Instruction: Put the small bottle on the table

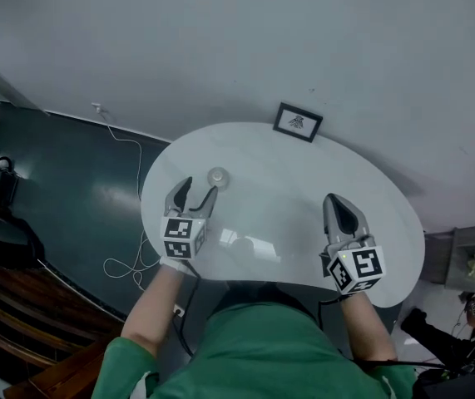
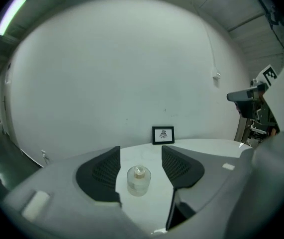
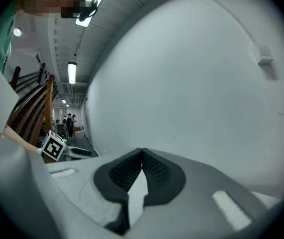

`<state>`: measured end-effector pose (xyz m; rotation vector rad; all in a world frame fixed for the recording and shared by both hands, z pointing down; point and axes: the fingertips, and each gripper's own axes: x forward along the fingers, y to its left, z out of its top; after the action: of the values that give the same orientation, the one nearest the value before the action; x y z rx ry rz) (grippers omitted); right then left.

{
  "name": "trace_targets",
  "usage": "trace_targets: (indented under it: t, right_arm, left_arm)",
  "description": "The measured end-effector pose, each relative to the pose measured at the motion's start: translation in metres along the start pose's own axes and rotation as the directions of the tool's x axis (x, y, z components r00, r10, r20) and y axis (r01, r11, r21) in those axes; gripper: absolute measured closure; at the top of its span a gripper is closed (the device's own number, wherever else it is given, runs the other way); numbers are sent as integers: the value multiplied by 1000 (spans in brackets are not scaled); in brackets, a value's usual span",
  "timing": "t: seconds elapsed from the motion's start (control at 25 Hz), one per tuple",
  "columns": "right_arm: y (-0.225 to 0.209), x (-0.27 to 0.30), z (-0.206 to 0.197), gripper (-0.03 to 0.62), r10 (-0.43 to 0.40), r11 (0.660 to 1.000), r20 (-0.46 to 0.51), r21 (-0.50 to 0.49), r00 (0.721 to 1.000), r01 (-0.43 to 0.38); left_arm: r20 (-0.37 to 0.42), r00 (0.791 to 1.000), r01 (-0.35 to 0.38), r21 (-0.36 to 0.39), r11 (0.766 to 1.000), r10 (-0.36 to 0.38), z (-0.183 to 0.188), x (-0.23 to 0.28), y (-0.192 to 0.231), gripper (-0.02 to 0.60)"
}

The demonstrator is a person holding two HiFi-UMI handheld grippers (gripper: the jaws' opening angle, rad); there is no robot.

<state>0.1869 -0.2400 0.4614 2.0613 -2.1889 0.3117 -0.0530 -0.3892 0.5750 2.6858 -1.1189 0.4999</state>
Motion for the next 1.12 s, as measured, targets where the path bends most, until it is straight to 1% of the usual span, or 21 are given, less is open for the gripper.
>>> trace_targets:
  t: [0.08, 0.12, 0.24, 0.28, 0.4, 0.48, 0.6, 0.76, 0.92, 1.04, 1.12]
  right_arm:
    - [1, 3, 9, 595, 18, 1000, 26, -8, 999, -17]
    - [2, 4, 14, 595, 27, 1000, 38, -10, 999, -26]
    - [7, 3, 25, 595, 51, 999, 68, -15, 996, -50]
    - [9, 2, 28, 595, 57, 998, 79, -17, 995, -56]
    - [13, -3, 41, 595, 68, 998, 113, -25, 991, -65]
    - [10, -4, 50, 595, 66, 998, 137, -29, 988, -63]
    - [5, -5, 67, 595, 63, 998, 174, -37, 983, -57]
    - [3, -6, 89, 595, 74, 996, 218, -62, 973, -62]
    - [5, -3, 97, 595, 94, 993, 238, -94, 967, -74]
    - [11, -4, 99, 595, 111, 991, 247, -105, 963, -87]
    - [15, -6, 101, 595, 119, 989, 244, -116, 962, -93]
  left_arm:
    - [55, 998, 10, 13, 1000, -11, 24, -13, -8, 394]
    - [88, 996, 15, 25, 1000, -17, 35, -19, -13, 433]
    - [164, 986, -1, 40, 999, -6, 68, -42, -26, 531]
    - [178, 984, -12, 36, 999, 5, 77, -51, -30, 548]
    - [218, 975, -47, 44, 998, 36, 102, -73, -40, 561]
    - [238, 970, -62, 65, 996, 45, 115, -81, -46, 561]
    - [261, 964, -75, 78, 994, 52, 131, -92, -50, 561]
    - [297, 948, -132, 51, 990, 111, 154, -108, -38, 561]
    - [328, 933, -168, 37, 985, 147, 163, -115, -32, 561]
    - [336, 927, -183, 24, 983, 164, 166, -120, -30, 560]
    - [342, 924, -192, 34, 981, 169, 167, -123, -28, 560]
